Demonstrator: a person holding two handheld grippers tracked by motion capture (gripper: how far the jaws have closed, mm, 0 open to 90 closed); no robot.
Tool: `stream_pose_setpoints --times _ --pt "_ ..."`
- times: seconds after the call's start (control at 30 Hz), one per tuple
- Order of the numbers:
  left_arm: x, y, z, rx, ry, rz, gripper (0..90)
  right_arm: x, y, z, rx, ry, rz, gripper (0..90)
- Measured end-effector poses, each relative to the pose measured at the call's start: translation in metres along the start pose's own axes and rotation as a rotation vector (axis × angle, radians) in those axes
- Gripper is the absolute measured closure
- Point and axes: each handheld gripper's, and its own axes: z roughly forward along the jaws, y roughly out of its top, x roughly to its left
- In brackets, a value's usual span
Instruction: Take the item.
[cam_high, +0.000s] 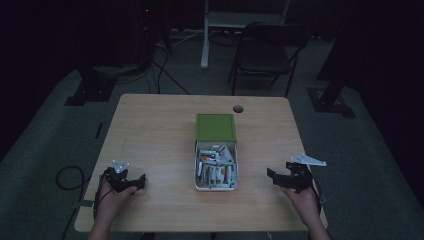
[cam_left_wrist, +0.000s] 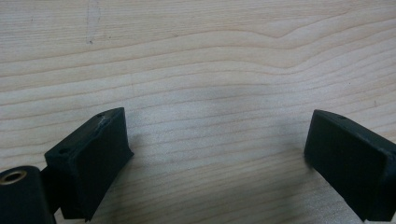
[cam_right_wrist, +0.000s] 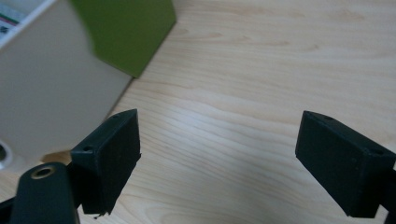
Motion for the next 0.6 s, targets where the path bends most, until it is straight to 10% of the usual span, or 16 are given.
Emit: stream_pose_setpoints --times 0.6 --pt "0.0 0.0 0.0 0.002 -0.001 0.003 6.6 0.056 0.036 -0.011 -0.035 0.119 -0.116 14.3"
